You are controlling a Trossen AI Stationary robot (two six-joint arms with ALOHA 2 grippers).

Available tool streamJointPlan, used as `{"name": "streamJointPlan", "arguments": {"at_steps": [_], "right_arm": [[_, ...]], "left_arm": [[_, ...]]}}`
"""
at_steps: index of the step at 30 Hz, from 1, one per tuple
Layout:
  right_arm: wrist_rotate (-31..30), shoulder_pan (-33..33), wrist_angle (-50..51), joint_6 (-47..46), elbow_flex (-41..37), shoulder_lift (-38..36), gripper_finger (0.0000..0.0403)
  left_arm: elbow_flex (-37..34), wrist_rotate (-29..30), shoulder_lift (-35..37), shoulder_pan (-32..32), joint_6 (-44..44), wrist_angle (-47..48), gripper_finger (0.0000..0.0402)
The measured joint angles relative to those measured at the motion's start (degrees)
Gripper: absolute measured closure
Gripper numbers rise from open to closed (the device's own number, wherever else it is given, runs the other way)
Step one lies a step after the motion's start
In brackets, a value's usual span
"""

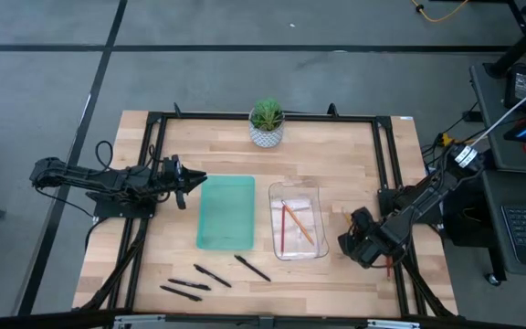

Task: Sort pens & pencils
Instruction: Put the orange pencil into the transparent bin

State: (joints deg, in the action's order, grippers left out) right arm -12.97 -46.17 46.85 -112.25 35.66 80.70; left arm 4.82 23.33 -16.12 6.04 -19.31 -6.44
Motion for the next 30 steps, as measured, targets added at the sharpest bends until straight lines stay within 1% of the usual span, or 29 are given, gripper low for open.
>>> {"name": "streamJointPlan", "arguments": {"at_steps": [4,9,13,19,23,25,28,30], "right_arm": [[-2.9,-0.1,2.5,-0.7,0.3,-3.6,0.0391],[-9.4,-0.1,4.0,-1.3,0.3,-9.6,0.0391],[-16.1,-0.1,4.3,-0.8,0.8,-14.6,0.0391],[-27.5,-0.1,5.4,7.2,4.1,-20.9,0.0392],[-35.0,-0.1,4.8,15.8,5.9,-22.9,0.0392],[-38.3,-0.1,2.9,20.9,6.5,-23.4,0.0392],[-41.1,-0.1,-2.3,28.1,7.1,-23.9,0.0392],[-41.1,-0.1,-5.5,31.5,7.1,-24.1,0.0392]], "left_arm": [[0.0,0.0,0.0,0.0,0.0,0.0,0.0333],[0.0,0.0,0.0,0.0,0.0,0.4,0.0333],[0.0,0.0,0.0,0.0,0.0,0.5,0.0333],[0.0,0.0,0.0,0.0,0.0,0.6,0.0333],[0.0,0.0,0.0,0.0,0.0,0.8,0.0333],[0.0,0.0,0.0,0.0,0.0,0.8,0.0333],[0.0,0.0,0.0,0.0,0.0,0.8,0.0333],[0.0,0.0,0.0,0.0,0.0,0.8,0.0333]]}}
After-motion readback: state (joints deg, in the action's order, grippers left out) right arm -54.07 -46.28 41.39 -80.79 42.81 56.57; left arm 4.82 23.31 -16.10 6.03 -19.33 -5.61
